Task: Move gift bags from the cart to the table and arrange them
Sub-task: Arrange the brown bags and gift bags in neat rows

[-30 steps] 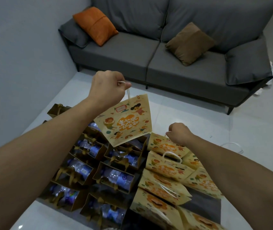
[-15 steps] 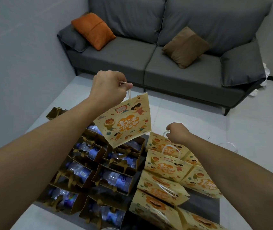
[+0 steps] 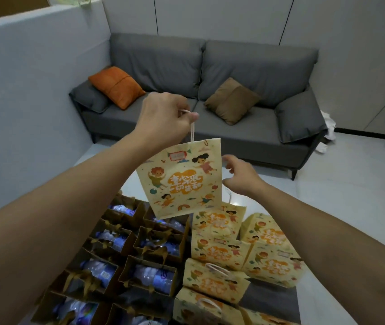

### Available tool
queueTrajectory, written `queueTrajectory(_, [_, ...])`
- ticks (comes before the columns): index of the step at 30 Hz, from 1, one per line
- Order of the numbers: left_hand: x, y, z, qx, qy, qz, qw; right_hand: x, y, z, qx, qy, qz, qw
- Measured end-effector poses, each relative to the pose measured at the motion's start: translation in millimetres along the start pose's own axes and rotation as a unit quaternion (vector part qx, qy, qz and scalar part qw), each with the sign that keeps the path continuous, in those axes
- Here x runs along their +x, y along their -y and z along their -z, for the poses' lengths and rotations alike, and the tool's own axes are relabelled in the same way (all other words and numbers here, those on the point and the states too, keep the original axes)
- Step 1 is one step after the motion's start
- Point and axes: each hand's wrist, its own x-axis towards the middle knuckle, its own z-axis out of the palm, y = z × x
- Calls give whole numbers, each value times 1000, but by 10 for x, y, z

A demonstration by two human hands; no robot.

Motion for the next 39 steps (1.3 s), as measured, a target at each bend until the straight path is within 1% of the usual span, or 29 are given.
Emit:
queueTrajectory(2, [44, -202, 13, -5, -6, -25, 1000, -158, -7, 172, 58, -27, 7, 998])
queueTrajectory(5, [77, -511, -39, -19, -4, -67, 998, -426, -82, 415, 131, -41, -4, 990])
queueTrajectory(10, [47, -1056, -194, -67, 14, -116, 991, -891, -345, 739, 216, -77, -35, 973])
queueTrajectory(16, [-32, -1789, -469, -142, 53, -163, 975, -1517, -836, 1091, 260, -143, -89, 951])
queueTrajectory(21, [-249, -2415, -727, -167, 122, -194, 959, -2077, -1331, 1224, 267, -177, -138, 937])
queueTrajectory(25, [-437, -2702, -1000, -180, 175, -194, 948, -2394, -1686, 1224, 264, -199, -179, 927])
queueTrajectory(30, [-708, -2891, -1396, -186, 240, -170, 938, -2591, -2098, 1070, 275, -200, -224, 913])
queueTrajectory(34, [-977, -2932, -1743, -169, 307, -137, 927, -2656, -2393, 838, 256, -174, -269, 912])
queueTrajectory(39, [-1372, -2819, -2185, -146, 372, -97, 911, -2681, -2705, 465, 247, -129, -315, 907])
